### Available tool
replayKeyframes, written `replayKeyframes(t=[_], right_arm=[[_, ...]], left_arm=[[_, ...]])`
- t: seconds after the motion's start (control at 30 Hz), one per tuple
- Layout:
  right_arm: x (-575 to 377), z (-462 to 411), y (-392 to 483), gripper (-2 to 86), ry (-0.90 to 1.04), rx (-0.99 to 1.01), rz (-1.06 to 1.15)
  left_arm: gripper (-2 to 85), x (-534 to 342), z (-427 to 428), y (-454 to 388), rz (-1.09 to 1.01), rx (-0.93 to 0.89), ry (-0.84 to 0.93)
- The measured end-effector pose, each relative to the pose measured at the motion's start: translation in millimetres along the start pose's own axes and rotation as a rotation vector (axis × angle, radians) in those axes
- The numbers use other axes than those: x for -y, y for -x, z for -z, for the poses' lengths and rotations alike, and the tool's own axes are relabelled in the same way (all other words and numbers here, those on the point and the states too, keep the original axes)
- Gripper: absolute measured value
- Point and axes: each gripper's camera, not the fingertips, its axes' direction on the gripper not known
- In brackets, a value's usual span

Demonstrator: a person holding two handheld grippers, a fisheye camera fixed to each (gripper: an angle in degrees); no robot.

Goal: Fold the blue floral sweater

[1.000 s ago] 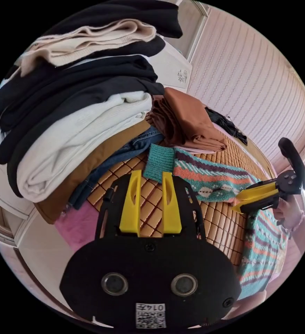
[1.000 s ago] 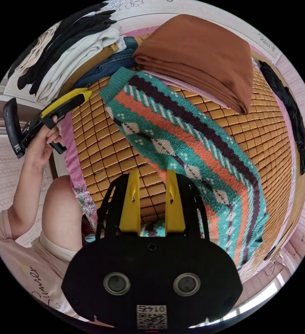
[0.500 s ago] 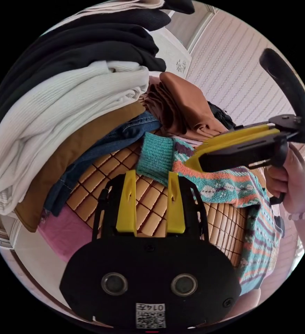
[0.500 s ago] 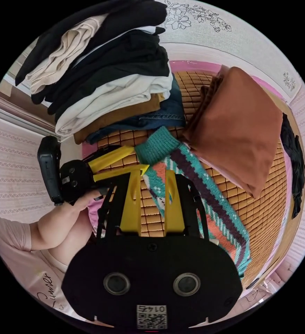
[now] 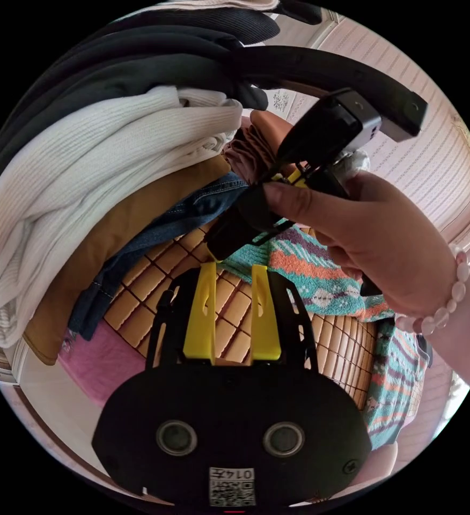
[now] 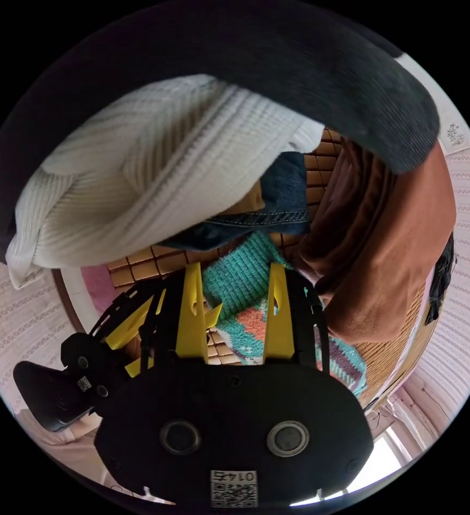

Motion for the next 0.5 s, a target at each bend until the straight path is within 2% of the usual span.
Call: replayKeyframes(t=[0.2,0.5], right_arm=[[-11.9,-1.3,-2.4,15.3,-0.006,0.000,0.013],[-59.4,-6.5,-23.8,7.4,-0.049,0.047,0.006]], left_arm=[[9.6,7.4,-2.3,2.9,-0.008,-0.017,0.006],[4.5,12.6,-0.6,-5.5,-0.042,-0.112,-0.005]])
